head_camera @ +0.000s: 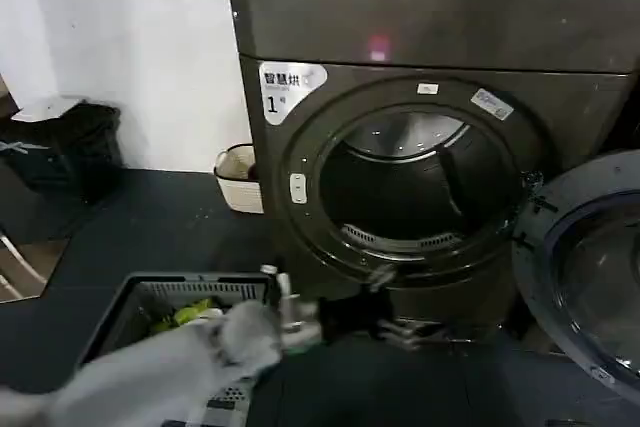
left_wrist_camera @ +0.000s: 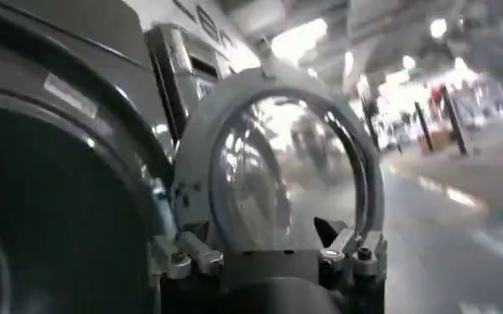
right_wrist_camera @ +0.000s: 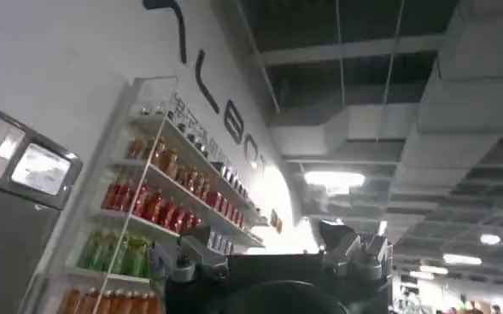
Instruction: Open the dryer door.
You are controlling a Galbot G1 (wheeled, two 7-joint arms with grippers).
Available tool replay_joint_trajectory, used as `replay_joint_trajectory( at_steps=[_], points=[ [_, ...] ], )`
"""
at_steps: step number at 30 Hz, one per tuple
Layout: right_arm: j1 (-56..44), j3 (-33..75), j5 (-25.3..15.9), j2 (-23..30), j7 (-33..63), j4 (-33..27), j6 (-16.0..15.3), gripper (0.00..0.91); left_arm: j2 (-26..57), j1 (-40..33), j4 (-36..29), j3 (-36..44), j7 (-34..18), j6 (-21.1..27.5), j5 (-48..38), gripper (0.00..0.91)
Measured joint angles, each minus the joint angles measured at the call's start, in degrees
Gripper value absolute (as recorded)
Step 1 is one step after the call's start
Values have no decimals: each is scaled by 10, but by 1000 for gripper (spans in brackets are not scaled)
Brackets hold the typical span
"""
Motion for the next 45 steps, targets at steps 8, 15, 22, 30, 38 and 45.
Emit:
replay_joint_trajectory(
  at_steps=[8,15,22,30,38,45],
  points=[
    [10,3,-31,-6,5,14,2,907,134,-22,-33,3,29,50,36,907],
    [12,11,-53,-16,6,11,12,907,234,-34,-59,17,30,115,92,907],
    [20,-2,-75,-18,6,0,30,907,296,-16,-48,-4,64,154,150,907],
    [25,-10,-74,-22,4,-7,32,907,341,42,-20,-75,71,162,205,907],
    [33,-21,-70,-22,5,-3,31,907,380,143,33,-171,96,142,252,907],
    [35,-24,-70,-19,5,-4,31,907,399,170,57,-199,113,145,263,907]
  ],
)
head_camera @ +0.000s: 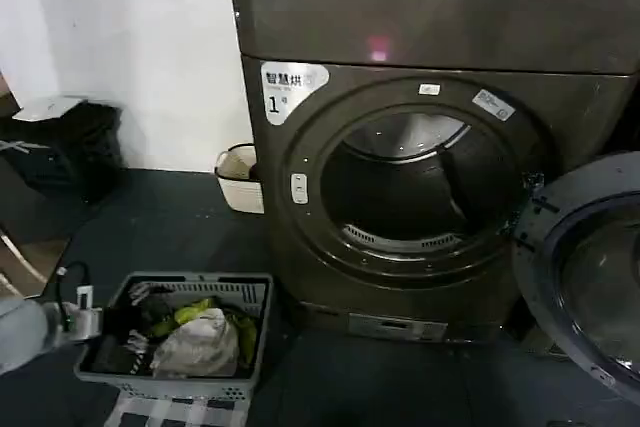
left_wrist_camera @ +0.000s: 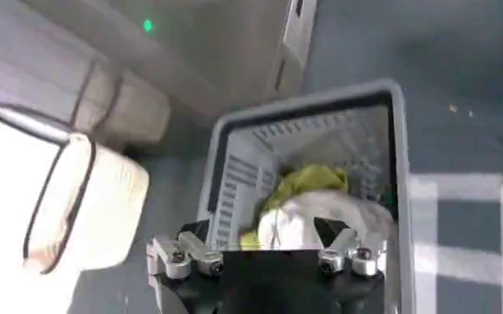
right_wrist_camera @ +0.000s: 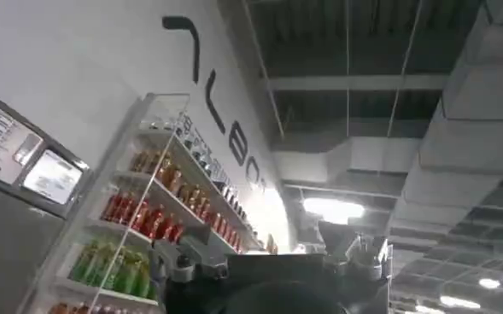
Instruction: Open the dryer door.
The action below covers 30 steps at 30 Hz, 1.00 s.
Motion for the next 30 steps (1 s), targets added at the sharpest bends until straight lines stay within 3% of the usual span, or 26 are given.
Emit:
replay_joint_trajectory(
  at_steps=[30],
  points=[
    [-3,6,5,-1,-2,3,0,907,34,19,-5,-31,40,12,56,907]
  ],
)
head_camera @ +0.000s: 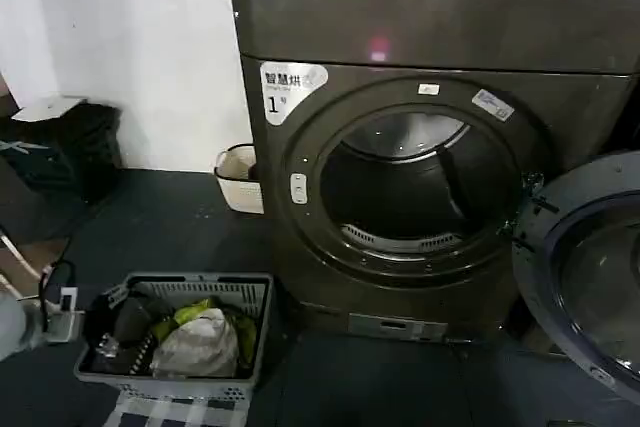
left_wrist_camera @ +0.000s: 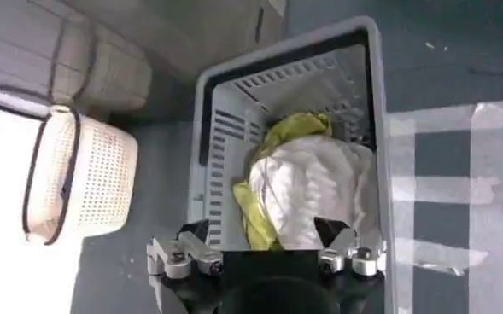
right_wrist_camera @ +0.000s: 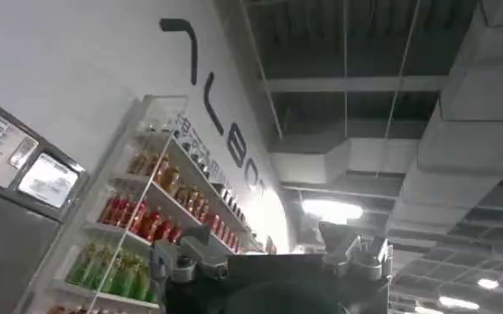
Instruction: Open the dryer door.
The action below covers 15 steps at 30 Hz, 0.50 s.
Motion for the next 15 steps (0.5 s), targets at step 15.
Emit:
replay_joint_trajectory(
  at_steps=[15],
  points=[
    [-1,2,-1,1,0,0,1,907,8,2,0,-19,24,-9,19,907]
  ],
)
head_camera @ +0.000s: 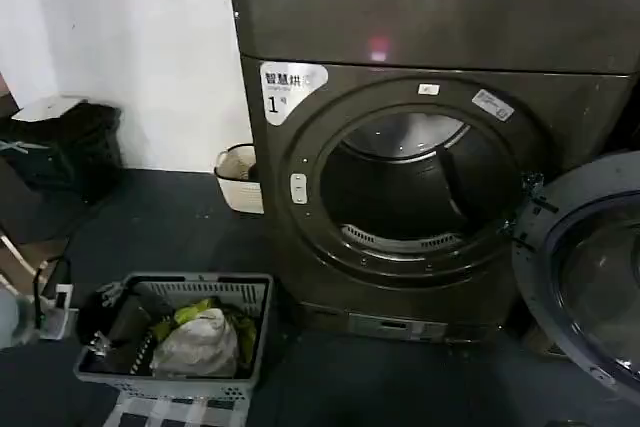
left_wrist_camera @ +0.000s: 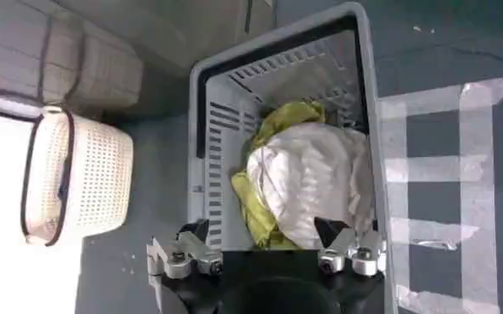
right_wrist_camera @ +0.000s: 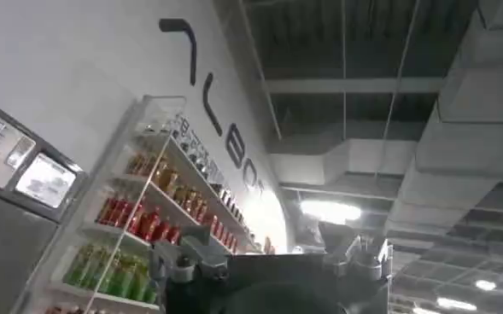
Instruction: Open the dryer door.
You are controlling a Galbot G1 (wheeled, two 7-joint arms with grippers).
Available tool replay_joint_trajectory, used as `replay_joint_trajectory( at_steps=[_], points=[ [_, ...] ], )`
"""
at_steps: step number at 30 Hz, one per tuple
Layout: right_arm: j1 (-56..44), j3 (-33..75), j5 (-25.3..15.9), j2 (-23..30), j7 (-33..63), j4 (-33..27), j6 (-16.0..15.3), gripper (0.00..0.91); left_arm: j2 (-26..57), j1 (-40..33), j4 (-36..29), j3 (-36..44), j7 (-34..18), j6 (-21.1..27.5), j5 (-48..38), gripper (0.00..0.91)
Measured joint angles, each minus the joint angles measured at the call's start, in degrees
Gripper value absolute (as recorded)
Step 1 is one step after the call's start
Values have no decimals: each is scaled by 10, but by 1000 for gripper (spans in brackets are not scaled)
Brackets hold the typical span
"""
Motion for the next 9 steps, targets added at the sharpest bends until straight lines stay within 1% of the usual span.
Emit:
replay_joint_trajectory(
  at_steps=[9],
  points=[
    [2,-2,-2,2,-1,2,2,907,2,0,5,-12,3,-3,2,907]
  ],
)
